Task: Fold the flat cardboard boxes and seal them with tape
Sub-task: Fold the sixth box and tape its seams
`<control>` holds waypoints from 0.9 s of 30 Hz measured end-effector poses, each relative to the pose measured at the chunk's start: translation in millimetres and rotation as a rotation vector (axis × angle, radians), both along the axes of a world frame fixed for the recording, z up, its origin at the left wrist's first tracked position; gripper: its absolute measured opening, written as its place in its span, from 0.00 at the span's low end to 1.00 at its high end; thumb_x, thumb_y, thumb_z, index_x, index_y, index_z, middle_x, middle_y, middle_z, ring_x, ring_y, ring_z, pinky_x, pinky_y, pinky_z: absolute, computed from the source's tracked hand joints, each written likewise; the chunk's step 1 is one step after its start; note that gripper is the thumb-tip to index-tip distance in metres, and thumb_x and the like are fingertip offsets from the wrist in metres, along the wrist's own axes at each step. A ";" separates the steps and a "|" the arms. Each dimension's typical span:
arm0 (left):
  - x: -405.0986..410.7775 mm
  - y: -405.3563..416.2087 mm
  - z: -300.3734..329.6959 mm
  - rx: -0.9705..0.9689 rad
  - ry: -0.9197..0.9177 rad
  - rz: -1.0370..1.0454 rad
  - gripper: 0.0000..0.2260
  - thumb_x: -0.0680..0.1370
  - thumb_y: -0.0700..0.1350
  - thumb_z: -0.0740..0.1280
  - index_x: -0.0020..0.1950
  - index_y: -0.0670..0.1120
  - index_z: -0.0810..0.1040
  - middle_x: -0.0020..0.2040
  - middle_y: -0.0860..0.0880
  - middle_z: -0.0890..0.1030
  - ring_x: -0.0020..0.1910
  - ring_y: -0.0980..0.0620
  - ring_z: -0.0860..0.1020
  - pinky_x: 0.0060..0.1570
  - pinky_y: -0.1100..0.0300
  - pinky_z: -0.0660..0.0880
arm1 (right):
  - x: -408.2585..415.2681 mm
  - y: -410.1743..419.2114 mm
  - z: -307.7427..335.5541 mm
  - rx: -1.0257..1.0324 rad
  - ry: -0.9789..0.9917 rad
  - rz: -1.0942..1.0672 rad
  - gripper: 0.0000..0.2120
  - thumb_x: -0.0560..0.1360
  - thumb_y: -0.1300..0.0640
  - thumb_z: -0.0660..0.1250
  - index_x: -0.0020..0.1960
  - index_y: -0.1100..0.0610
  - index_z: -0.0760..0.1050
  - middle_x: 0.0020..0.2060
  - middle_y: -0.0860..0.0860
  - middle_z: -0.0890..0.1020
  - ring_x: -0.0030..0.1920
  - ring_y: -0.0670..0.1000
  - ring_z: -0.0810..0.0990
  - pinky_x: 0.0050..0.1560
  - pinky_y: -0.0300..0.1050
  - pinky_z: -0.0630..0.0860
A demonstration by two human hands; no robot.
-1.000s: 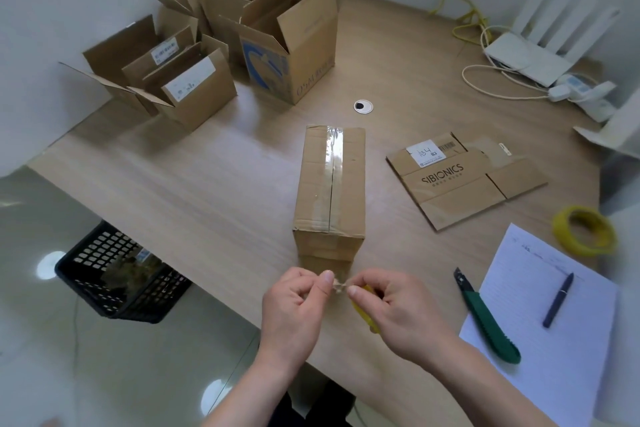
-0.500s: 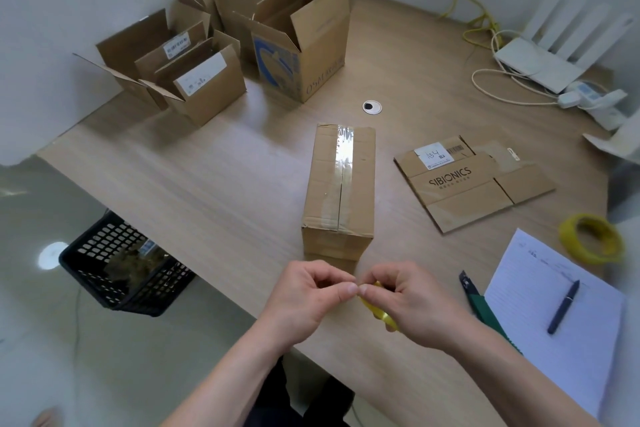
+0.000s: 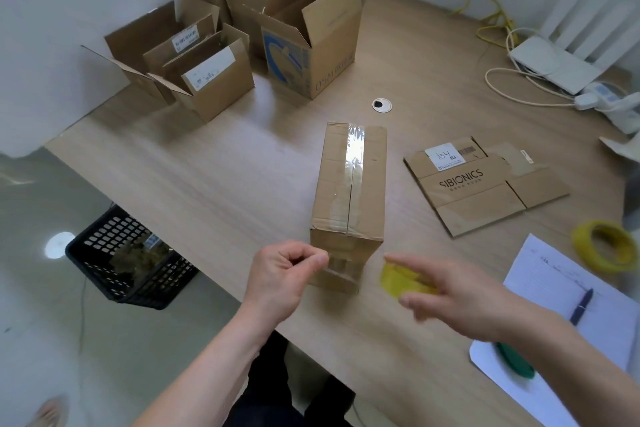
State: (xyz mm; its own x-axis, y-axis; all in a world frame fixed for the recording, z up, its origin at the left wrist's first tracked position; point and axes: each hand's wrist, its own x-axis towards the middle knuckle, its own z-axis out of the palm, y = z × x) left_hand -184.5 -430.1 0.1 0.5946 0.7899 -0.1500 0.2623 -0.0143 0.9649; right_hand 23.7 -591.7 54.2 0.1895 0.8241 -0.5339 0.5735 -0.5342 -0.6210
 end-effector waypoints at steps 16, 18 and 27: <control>17.0 29.5 -37.1 0.497 -0.039 0.115 0.06 0.72 0.39 0.75 0.48 0.45 0.86 0.39 0.50 0.83 0.38 0.56 0.80 0.41 0.61 0.78 | -6.5 29.6 -55.0 0.443 -0.864 -0.078 0.21 0.75 0.38 0.63 0.67 0.40 0.67 0.30 0.50 0.81 0.30 0.58 0.78 0.26 0.42 0.60; 18.8 31.8 -40.1 0.506 -0.039 0.120 0.05 0.72 0.40 0.75 0.48 0.45 0.86 0.38 0.51 0.82 0.38 0.57 0.79 0.40 0.60 0.77 | -6.0 30.4 -56.3 0.449 -0.891 -0.088 0.20 0.74 0.40 0.66 0.65 0.41 0.70 0.27 0.49 0.80 0.27 0.56 0.77 0.25 0.40 0.58; 21.7 38.2 -45.7 0.493 -0.040 0.147 0.03 0.72 0.40 0.76 0.45 0.44 0.86 0.38 0.50 0.82 0.37 0.55 0.80 0.39 0.55 0.79 | -8.3 38.9 -58.6 0.487 -0.870 -0.136 0.16 0.72 0.45 0.73 0.59 0.45 0.79 0.30 0.50 0.82 0.28 0.57 0.79 0.24 0.40 0.64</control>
